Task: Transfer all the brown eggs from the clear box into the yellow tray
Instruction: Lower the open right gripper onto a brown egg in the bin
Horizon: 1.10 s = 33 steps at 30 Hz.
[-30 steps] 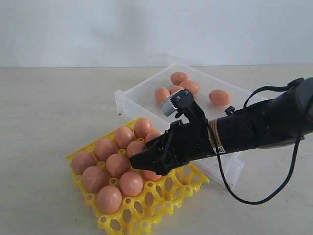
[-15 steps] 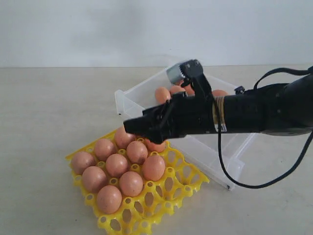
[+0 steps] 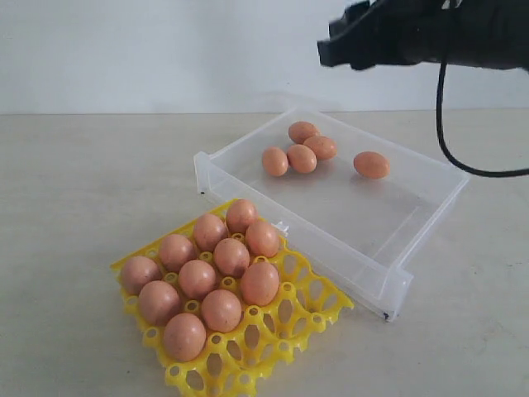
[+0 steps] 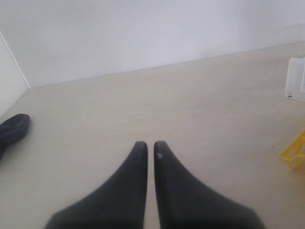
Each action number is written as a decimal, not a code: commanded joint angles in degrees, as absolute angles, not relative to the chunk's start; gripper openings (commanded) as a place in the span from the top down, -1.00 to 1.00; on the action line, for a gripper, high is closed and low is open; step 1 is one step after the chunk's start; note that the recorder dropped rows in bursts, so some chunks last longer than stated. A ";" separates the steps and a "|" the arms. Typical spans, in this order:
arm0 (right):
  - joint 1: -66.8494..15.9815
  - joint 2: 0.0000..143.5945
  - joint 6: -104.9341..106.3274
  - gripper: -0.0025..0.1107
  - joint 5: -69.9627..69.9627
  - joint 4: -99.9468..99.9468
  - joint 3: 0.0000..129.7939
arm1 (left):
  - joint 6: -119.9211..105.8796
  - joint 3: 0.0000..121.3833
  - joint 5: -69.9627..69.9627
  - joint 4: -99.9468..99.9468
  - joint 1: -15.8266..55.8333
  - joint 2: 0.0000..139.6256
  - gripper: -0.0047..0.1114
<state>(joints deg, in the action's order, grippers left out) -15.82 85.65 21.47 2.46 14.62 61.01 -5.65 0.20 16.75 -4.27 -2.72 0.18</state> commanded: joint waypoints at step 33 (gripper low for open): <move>-11.90 126.64 23.94 0.15 43.96 -13.95 99.95 | -5.42 0.00 16.77 -4.34 -2.80 0.00 0.85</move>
<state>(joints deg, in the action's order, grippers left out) -12.44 126.20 24.34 44.99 -12.79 99.86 -5.65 0.20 16.75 -4.27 -2.72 0.18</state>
